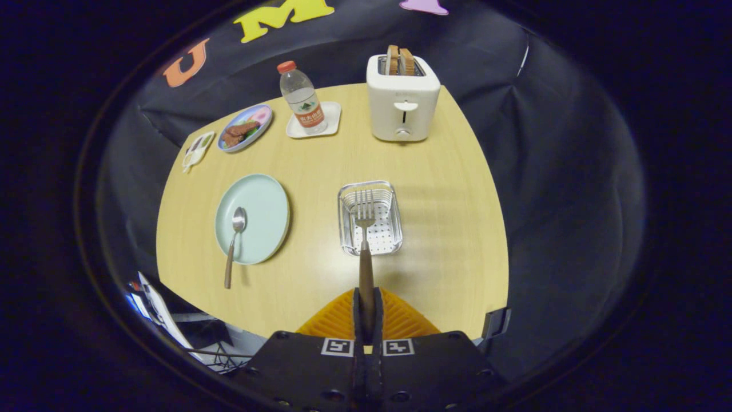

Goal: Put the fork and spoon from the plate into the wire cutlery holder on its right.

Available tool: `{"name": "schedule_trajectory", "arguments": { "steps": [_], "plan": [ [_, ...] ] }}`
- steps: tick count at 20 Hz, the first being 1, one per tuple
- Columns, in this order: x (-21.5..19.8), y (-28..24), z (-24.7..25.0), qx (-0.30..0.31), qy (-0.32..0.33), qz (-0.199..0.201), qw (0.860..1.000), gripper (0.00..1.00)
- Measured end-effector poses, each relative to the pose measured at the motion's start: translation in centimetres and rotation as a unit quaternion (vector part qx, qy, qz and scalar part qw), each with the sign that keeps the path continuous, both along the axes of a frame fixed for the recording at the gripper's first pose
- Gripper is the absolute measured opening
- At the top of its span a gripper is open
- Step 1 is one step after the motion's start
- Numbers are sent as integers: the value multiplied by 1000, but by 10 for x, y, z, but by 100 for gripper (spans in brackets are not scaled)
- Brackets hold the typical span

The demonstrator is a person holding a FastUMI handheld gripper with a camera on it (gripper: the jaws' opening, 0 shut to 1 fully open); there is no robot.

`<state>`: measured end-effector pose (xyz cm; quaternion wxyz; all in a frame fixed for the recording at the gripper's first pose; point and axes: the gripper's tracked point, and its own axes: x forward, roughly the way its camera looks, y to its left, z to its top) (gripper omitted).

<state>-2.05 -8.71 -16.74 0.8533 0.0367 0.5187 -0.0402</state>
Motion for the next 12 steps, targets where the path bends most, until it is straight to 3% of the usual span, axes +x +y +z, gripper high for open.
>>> {"name": "schedule_trajectory", "arguments": {
  "steps": [7, 8, 12],
  "plan": [
    [20, -5, 6, 6, -10, -20, 1000, 11],
    [25, -5, 9, 8, -20, -23, 999, 29],
    [40, 0, 35, 8, -95, -26, 995, 80]
  ]
}}
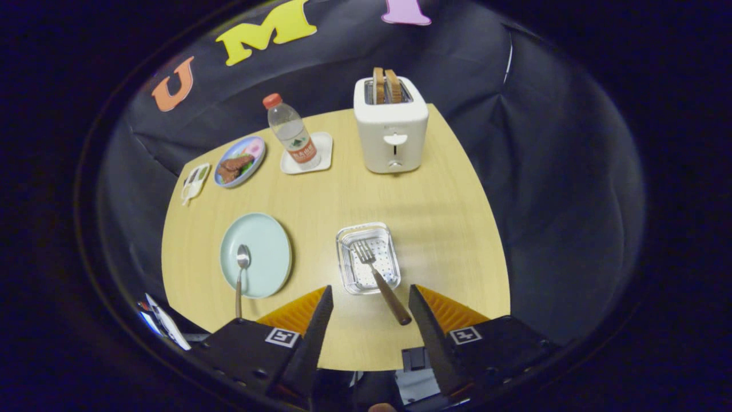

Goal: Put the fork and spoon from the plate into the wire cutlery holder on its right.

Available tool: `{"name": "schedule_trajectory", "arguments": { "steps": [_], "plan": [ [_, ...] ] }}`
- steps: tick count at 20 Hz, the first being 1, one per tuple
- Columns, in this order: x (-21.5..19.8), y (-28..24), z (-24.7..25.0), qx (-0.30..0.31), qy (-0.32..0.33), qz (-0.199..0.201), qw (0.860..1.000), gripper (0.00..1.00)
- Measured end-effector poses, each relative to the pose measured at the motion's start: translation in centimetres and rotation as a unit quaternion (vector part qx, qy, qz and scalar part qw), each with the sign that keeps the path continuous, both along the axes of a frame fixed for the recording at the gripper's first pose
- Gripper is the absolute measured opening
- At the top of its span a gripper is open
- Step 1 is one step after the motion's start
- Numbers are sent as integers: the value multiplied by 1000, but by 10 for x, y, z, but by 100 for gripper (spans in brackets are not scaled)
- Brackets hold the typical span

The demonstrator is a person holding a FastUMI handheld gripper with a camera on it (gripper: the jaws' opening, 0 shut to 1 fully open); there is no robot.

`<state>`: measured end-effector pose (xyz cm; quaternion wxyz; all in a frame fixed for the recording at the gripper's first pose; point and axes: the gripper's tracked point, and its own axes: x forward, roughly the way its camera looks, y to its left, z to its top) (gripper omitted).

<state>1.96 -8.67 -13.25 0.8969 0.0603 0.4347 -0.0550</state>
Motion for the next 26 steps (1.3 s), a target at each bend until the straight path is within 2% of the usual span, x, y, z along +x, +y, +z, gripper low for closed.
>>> {"name": "schedule_trajectory", "arguments": {
  "steps": [2, 6, 9, 13, 16, 23, 26],
  "plan": [
    [5, 6, 19, -23, -54, 7, 998, 89],
    [4, 50, 44, -40, -146, 34, 988, 93],
    [-4, 101, 36, -43, -178, 65, 981, 95],
    [-21, 180, -14, -15, -156, 102, 982, 96],
    [-30, 222, -58, -7, -127, 111, 986, 96],
    [-32, 269, -132, -27, -65, 127, 989, 97],
    [-26, 273, -158, -28, -28, 118, 992, 82]
  ]
}}
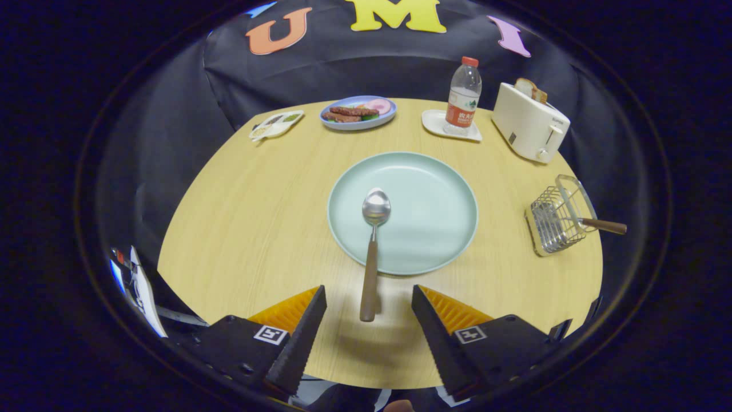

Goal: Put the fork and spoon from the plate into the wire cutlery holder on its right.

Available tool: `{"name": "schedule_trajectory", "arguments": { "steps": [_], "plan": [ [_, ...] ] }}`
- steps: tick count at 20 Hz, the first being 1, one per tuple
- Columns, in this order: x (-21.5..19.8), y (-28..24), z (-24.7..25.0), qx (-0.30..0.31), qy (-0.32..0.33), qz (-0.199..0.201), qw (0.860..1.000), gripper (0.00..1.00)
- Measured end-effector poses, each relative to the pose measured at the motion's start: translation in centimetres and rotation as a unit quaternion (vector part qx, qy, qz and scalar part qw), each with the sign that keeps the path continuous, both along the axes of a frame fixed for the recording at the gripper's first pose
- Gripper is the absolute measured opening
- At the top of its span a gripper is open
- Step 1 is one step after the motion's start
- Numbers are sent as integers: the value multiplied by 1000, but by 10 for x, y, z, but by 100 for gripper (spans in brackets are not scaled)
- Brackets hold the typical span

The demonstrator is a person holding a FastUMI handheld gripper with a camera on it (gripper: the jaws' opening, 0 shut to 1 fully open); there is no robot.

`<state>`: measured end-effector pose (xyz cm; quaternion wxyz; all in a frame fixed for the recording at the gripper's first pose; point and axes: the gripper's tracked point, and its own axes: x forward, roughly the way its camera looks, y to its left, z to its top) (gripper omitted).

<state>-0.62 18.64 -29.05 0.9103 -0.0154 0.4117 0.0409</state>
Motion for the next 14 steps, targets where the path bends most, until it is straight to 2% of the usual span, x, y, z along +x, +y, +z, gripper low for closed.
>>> {"name": "schedule_trajectory", "arguments": {
  "steps": [4, 5, 8, 9, 10, 11, 12, 14],
  "plan": [
    [9, 1, -21, 5, 40, -21, 999, 56],
    [10, 2, -23, 8, 48, -24, 999, 54],
    [12, -4, -24, 5, 60, -36, 998, 11],
    [13, -4, -24, 9, 62, -33, 998, 19],
    [11, -7, -20, 7, 64, -32, 997, 8],
    [10, -8, -16, 6, 60, -29, 998, 8],
    [11, -9, -8, 6, 56, -25, 998, 1],
    [8, -17, 7, 11, 46, -16, 999, 1]
  ]
}}
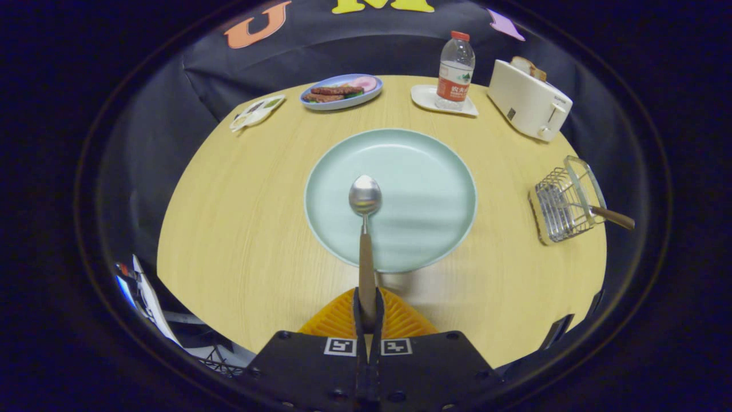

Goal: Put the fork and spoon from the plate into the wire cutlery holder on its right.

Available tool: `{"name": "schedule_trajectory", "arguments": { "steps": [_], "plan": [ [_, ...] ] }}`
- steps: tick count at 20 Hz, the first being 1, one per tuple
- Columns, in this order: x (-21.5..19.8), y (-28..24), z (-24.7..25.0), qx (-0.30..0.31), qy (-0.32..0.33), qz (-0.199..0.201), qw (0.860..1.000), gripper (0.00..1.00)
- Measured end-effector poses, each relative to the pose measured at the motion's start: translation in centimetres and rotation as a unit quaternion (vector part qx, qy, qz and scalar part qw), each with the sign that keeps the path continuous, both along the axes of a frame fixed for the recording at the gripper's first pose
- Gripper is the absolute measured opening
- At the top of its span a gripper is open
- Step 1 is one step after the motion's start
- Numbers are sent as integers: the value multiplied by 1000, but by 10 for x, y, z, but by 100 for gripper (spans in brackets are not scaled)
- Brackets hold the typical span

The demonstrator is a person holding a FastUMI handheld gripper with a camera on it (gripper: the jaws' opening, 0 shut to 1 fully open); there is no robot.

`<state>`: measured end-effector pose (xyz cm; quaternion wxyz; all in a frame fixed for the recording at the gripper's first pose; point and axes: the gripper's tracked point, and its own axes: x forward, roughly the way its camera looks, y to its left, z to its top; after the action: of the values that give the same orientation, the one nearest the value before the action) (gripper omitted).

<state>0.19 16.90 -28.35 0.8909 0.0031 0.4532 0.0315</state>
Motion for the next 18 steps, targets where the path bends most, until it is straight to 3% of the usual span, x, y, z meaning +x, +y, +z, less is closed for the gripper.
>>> {"name": "schedule_trajectory", "arguments": {
  "steps": [7, 12, 18],
  "plan": [
    [-11, -42, 71, 45, -25, -4, 999, 1],
    [-31, -143, 144, 28, -47, -42, 998, 0],
    [-46, -226, 160, 13, -7, -81, 997, 1]
  ]
}}
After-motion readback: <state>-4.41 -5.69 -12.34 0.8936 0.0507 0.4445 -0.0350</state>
